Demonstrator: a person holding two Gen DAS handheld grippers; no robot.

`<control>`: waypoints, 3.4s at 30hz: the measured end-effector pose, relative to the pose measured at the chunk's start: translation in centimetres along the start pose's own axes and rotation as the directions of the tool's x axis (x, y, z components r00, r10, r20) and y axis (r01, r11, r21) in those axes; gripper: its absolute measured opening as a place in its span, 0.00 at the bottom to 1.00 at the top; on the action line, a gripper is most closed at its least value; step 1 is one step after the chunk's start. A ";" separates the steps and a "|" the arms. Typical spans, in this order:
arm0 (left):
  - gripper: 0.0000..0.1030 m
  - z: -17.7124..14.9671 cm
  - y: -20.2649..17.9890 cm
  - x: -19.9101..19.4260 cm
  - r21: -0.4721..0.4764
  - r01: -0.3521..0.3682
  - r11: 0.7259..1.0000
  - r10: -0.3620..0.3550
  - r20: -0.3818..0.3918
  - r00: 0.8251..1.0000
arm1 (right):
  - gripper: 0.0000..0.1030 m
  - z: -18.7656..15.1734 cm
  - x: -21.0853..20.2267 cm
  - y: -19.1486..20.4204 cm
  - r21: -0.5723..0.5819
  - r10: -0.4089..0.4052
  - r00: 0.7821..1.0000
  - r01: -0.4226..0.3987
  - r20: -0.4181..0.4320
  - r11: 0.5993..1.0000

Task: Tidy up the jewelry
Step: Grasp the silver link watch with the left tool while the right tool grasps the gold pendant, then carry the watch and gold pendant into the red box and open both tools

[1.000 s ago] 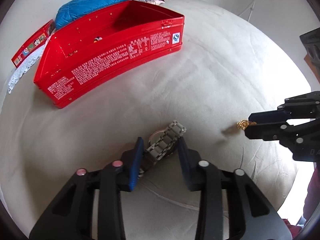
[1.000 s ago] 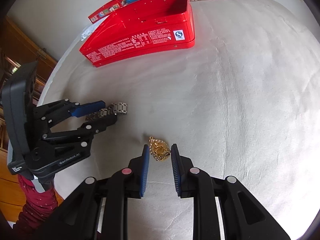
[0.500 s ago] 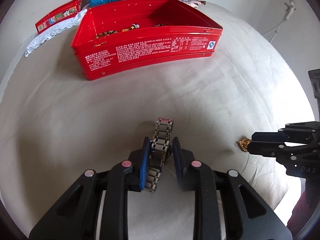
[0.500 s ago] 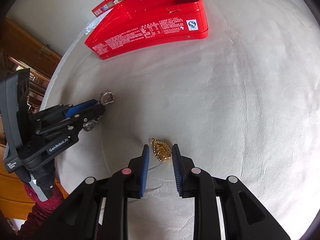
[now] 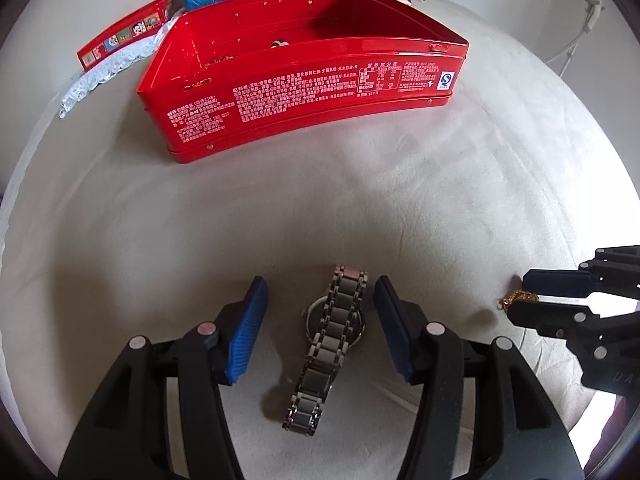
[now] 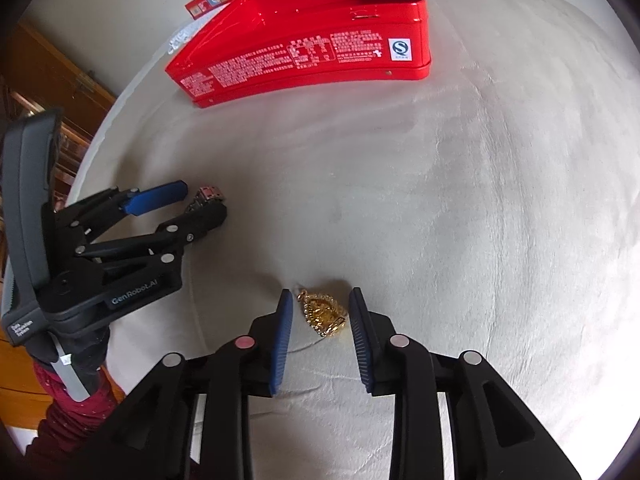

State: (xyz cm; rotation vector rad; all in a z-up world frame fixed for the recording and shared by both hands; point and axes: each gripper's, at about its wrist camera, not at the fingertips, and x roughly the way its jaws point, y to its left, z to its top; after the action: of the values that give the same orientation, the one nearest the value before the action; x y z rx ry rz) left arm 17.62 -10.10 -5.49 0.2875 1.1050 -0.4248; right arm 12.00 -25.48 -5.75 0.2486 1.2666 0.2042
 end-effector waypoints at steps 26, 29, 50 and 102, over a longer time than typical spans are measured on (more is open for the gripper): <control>0.14 -0.9 1.7 -5.9 -0.099 0.101 0.990 -0.085 0.156 0.984 | 0.16 0.9 -3.8 -0.2 0.001 0.046 0.990 -0.046 0.131 0.999; 0.14 -0.8 2.1 -7.3 -0.114 0.119 0.986 -0.094 0.205 0.974 | 0.16 1.4 -4.4 -0.2 -0.003 0.054 0.988 -0.054 0.147 0.999; 0.14 7.6 3.9 -13.3 -0.154 0.153 0.976 -0.075 0.421 0.904 | 0.15 11.5 -9.6 0.9 -0.022 0.083 0.951 -0.080 0.299 0.997; 0.33 18.3 6.5 0.5 -0.152 -0.042 0.987 0.087 0.302 0.949 | 0.55 25.1 1.2 -2.4 0.006 -0.084 0.955 0.086 0.283 0.996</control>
State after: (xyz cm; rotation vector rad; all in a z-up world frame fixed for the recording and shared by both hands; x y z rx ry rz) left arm 35.41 -12.30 1.92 0.1234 0.8120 -0.3166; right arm 36.47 -29.21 -0.56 0.2096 0.9894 0.0943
